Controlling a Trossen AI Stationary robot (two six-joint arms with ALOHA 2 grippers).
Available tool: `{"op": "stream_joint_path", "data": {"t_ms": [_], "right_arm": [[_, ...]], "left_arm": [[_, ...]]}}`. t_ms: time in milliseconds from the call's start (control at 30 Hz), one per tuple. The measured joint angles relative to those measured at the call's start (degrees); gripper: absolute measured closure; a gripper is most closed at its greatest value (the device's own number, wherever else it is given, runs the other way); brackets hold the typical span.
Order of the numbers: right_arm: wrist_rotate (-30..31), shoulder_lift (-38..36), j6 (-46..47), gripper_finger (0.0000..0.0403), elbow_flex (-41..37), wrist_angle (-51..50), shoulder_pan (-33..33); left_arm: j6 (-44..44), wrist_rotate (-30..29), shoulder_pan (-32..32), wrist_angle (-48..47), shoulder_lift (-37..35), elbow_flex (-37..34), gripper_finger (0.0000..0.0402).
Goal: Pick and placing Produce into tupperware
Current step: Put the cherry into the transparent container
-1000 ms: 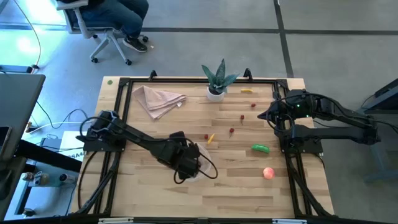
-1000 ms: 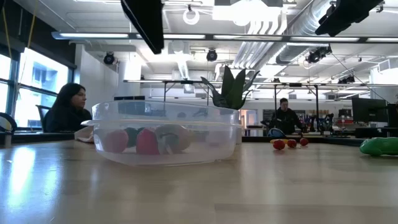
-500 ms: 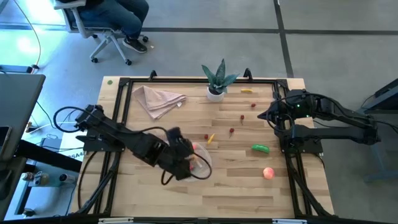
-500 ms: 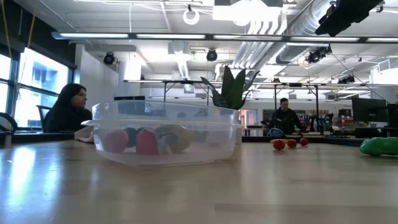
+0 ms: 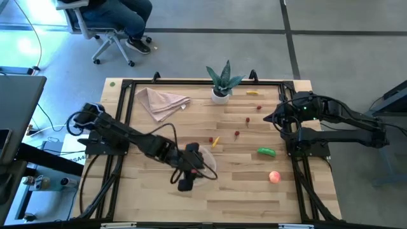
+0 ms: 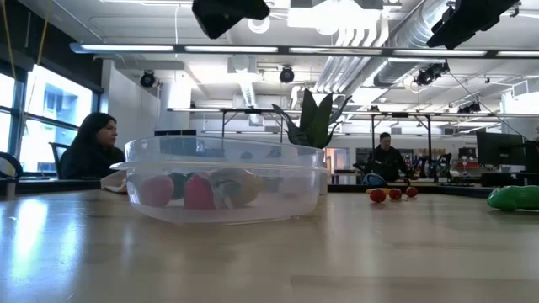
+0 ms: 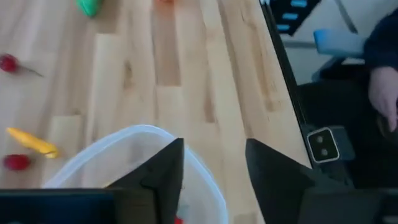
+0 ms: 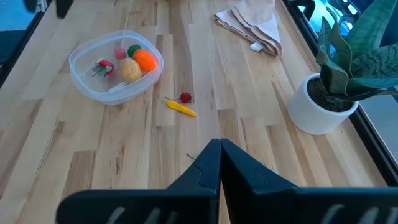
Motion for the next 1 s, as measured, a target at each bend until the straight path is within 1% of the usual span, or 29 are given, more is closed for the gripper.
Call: {"op": "stream_joint_path", "data": {"t_ms": [100,200,367,467,633,700,733,800,833,1000], "right_arm": [[-0.01,-0.01,0.0,0.0402,-0.02,0.01,0.0],[-0.03,0.0,0.0,0.0402,-0.02,0.02,0.0],[-0.02,-0.02,0.0,0.0402,-0.02,0.0,0.0],[-0.02,-0.01,0.0,0.0402,-0.02,0.04,0.0],[-0.02,-0.01,0.0,0.0402,-0.02,0.03,0.0],[-0.02,0.0,0.0,0.0402,-0.02,0.05,0.0],[0.0,0.0,-0.02,0.0402,-0.02,0.01,0.0],[0.0,0.0,0.0,0.0402,-0.01,-0.01,0.0],[-0.04,0.0,0.0,0.0402,-0.02,0.0,0.0],[-0.08,-0.02,-0.01,0.0402,-0.01,0.03,0.0]], "left_arm": [[0.24,-0.4,0.34,0.12,-4.47,-2.16,0.0271],[0.89,-3.08,0.09,0.03,-9.89,-5.12,0.0291],[-0.57,-10.16,-0.67,0.96,-20.71,-13.3,0.031],[-1.75,-11.88,-0.6,2.73,-27.76,-19.03,0.0313],[-3.9,-12.32,-0.6,8.01,-37.62,-27.36,0.0312],[-3.92,-10.25,-0.58,10.15,-40.75,-30.03,0.0312],[-3.94,-9.21,-0.58,10.14,-41.91,-31.26,0.0313],[-3.96,-7.23,-0.58,12.99,-43.22,-32.89,0.0315],[-3.94,-6.53,-0.58,12.33,-44.28,-33.85,0.0316],[-3.9,-6.87,-0.57,11.52,-47.38,-37.29,0.0316]]}}
